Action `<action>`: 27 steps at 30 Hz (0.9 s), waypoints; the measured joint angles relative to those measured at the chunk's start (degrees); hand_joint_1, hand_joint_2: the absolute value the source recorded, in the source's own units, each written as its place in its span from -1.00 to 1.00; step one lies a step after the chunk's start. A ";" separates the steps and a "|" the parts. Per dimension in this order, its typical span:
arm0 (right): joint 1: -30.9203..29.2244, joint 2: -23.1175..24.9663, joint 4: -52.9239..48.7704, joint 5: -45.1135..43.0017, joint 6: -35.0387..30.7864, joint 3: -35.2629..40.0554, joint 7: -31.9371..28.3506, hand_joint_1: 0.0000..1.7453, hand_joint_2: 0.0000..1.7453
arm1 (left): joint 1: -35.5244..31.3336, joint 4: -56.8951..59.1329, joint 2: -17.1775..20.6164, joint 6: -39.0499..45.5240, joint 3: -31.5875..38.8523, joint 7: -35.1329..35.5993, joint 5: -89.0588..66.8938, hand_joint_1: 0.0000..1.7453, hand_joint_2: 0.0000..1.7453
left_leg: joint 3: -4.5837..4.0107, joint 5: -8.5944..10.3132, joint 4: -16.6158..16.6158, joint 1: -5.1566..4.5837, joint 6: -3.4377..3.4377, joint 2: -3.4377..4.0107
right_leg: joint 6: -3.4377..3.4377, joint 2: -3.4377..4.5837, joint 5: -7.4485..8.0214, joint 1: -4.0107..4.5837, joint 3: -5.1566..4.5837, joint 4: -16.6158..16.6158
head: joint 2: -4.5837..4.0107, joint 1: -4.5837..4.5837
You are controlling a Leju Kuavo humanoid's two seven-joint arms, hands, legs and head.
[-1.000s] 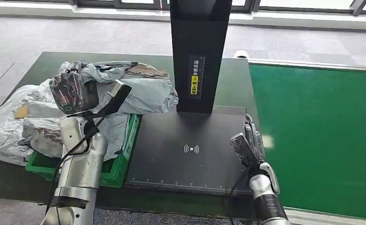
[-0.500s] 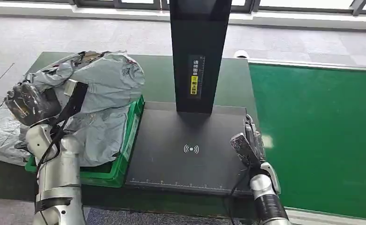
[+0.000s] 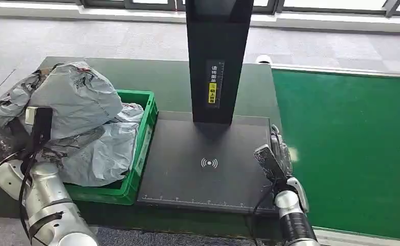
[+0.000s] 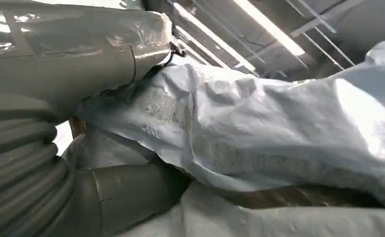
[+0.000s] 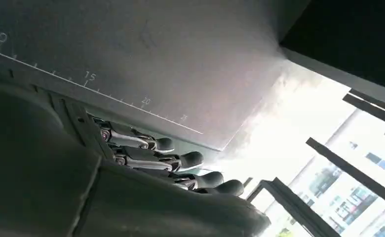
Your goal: Moved the parcel from conveyor to table for the left to box.
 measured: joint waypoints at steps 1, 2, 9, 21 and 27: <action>0.02 0.00 -0.02 0.00 0.00 0.00 0.00 -1.00 -1.00 | -0.20 -0.04 -0.26 0.00 0.92 -0.46 0.00 1.00 1.00 | 0.00 0.00 0.00 0.00 0.00 0.00 | 0.00 0.00 0.00 0.00 0.00 0.00 | 0.00 0.00; 0.05 0.00 -0.02 0.00 -0.02 0.00 0.00 -1.00 -1.00 | -0.28 -0.04 -0.33 0.00 1.42 -0.72 0.00 1.00 1.00 | 0.01 0.00 0.00 0.00 0.00 0.01 | 0.00 0.00 0.00 0.00 -0.01 0.00 | 0.00 0.00; 0.80 -0.02 -0.39 0.00 -0.04 -0.98 -0.48 -1.00 -1.00 | -0.65 3.35 -0.68 0.00 0.41 8.11 -5.86 -1.00 1.00 | 0.01 0.00 0.00 0.00 0.00 -0.01 | 0.00 -0.02 0.00 0.00 0.01 0.00 | 0.00 0.00; 0.82 -0.02 -0.48 -0.55 -0.44 -1.01 -0.59 -1.00 -1.00 | 0.00 10.10 0.74 0.00 -8.97 17.27 -6.91 -1.00 1.00 | 0.01 0.00 0.01 0.00 0.00 -0.02 | 0.00 -0.03 0.00 0.00 0.03 0.00 | 0.00 0.00; 0.90 -0.02 -0.48 0.04 -0.39 -1.66 -0.66 -1.00 -1.00 | 0.19 12.50 1.66 0.00 -11.70 19.22 -6.91 -1.00 1.00 | 0.00 0.00 0.01 0.00 0.00 -0.04 | 0.00 -0.04 0.00 0.00 0.02 0.00 | 0.00 0.00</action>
